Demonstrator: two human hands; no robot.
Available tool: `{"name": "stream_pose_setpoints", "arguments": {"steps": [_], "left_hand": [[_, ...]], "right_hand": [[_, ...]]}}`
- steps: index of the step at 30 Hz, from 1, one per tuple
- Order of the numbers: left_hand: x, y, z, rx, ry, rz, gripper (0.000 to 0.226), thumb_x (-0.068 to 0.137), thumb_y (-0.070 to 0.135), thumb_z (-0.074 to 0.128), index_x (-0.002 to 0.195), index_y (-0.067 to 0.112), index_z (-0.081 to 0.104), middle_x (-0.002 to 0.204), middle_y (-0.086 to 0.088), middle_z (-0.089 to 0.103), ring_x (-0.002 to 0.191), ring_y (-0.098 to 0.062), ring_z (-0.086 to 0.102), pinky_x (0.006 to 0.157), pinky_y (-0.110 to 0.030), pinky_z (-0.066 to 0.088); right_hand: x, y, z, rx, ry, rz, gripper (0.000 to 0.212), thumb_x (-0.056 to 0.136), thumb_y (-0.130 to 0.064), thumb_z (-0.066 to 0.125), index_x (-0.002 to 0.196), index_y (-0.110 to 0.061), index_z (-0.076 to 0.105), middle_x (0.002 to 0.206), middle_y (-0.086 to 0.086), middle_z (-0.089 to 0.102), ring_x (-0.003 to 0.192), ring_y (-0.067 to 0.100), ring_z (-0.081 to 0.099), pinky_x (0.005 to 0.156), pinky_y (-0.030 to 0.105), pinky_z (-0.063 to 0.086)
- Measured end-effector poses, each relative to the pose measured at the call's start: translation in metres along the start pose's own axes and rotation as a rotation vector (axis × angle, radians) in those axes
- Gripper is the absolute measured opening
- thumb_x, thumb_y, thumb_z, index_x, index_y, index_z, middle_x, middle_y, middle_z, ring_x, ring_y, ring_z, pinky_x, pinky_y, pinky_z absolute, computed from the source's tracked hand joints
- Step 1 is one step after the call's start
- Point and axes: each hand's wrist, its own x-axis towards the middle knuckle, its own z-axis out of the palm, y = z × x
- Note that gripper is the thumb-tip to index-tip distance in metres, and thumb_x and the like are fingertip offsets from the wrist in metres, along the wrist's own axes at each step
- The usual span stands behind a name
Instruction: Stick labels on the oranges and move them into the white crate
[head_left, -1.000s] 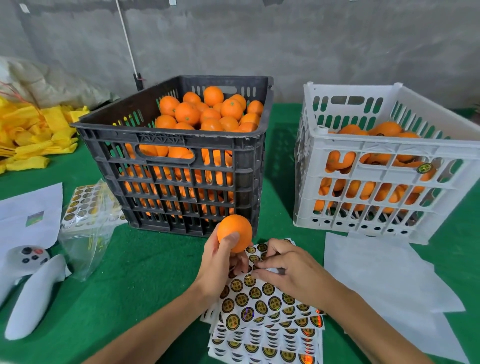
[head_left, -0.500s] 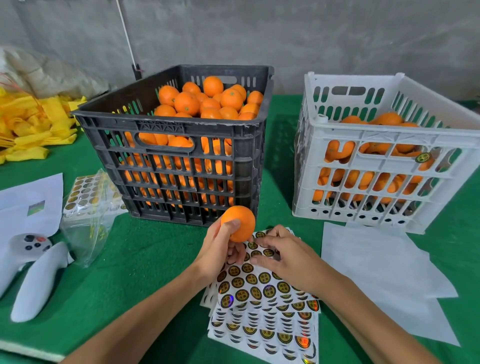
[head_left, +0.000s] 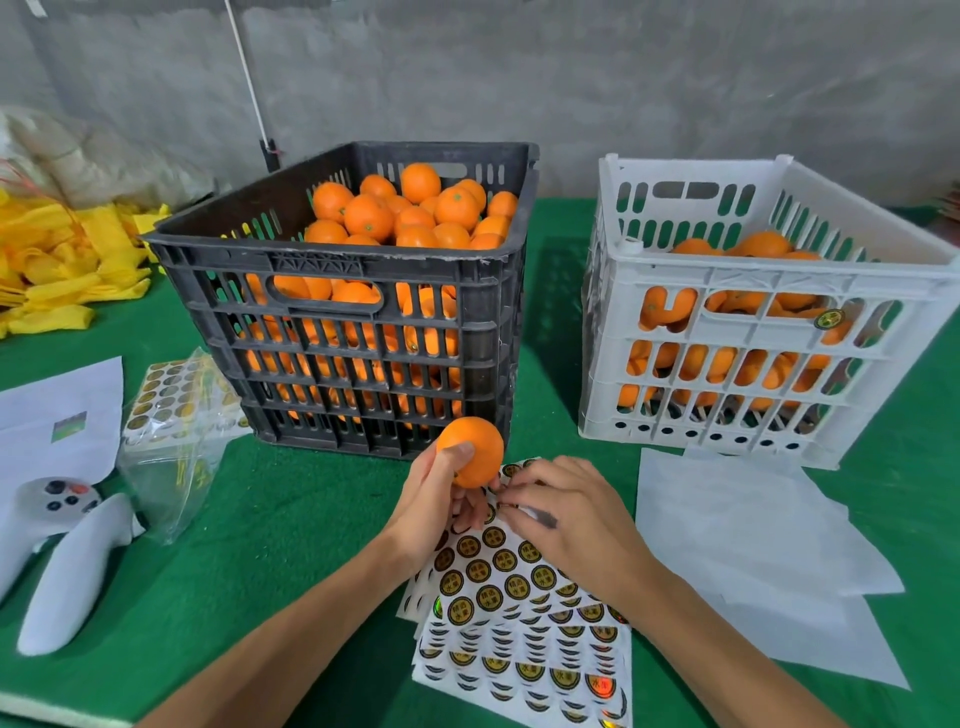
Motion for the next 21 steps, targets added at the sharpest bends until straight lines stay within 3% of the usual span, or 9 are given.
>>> {"name": "stream_pose_setpoints", "arguments": {"steps": [3,6,9,13,16,19,21], "left_hand": [[0.001,0.001,0.001,0.049,0.013,-0.003,0.069,0.082,0.059,0.053,0.099,-0.008,0.058,0.060,-0.004,0.063,0.045,-0.016,0.050,0.047,-0.022,0.038],[0.001,0.002,0.001,0.084,0.002,-0.008,0.062,0.083,0.060,0.051,0.101,0.001,0.060,0.061,-0.009,0.062,0.045,-0.016,0.047,0.049,-0.026,0.037],[0.000,0.003,0.000,0.089,-0.055,0.014,0.064,0.088,0.056,0.049,0.115,-0.001,0.058,0.064,-0.004,0.067,0.045,-0.013,0.049,0.046,-0.020,0.037],[-0.002,0.006,0.000,0.099,-0.117,0.053,0.058,0.088,0.055,0.051,0.114,0.004,0.058,0.066,-0.002,0.067,0.048,-0.013,0.050,0.049,-0.019,0.038],[-0.003,0.008,0.000,0.069,-0.134,0.070,0.045,0.088,0.051,0.052,0.108,0.010,0.057,0.064,-0.002,0.063,0.048,-0.012,0.049,0.049,-0.018,0.039],[-0.003,0.008,-0.001,0.050,-0.140,0.083,0.031,0.089,0.048,0.053,0.096,0.018,0.059,0.063,-0.002,0.058,0.050,-0.014,0.048,0.051,-0.019,0.041],[-0.004,0.007,-0.001,0.056,-0.129,0.074,0.032,0.091,0.050,0.054,0.101,0.021,0.062,0.067,-0.005,0.058,0.054,-0.018,0.049,0.051,-0.023,0.040]], "right_hand": [[-0.005,-0.008,-0.003,0.195,0.100,-0.045,0.009,0.095,-0.027,0.073,0.098,-0.022,0.080,0.105,-0.014,0.069,0.102,0.007,0.061,0.092,0.032,0.045],[-0.002,-0.018,-0.015,0.703,0.163,0.194,0.015,0.099,-0.031,0.065,0.099,-0.026,0.080,0.118,-0.007,0.066,0.119,0.018,0.061,0.099,0.025,0.046],[0.011,-0.027,-0.024,0.936,0.198,0.365,0.024,0.100,-0.033,0.058,0.104,-0.030,0.081,0.138,-0.018,0.059,0.133,0.001,0.051,0.105,0.022,0.039],[0.011,-0.032,-0.018,0.856,0.149,0.402,0.026,0.105,-0.033,0.054,0.116,-0.044,0.075,0.145,-0.034,0.046,0.137,-0.013,0.040,0.109,0.019,0.037],[0.005,-0.033,-0.010,0.665,0.108,0.383,0.035,0.099,-0.049,0.059,0.134,-0.052,0.060,0.154,-0.038,0.029,0.144,-0.013,0.025,0.111,0.026,0.044],[0.004,-0.031,-0.003,0.473,0.045,0.389,0.063,0.095,-0.065,0.055,0.152,-0.055,0.031,0.159,-0.041,0.009,0.148,-0.014,0.008,0.121,0.037,0.031],[0.003,-0.030,-0.004,0.311,0.096,0.270,0.064,0.099,-0.059,0.054,0.156,-0.049,0.028,0.163,-0.035,0.008,0.151,-0.010,0.009,0.122,0.034,0.024]]}}
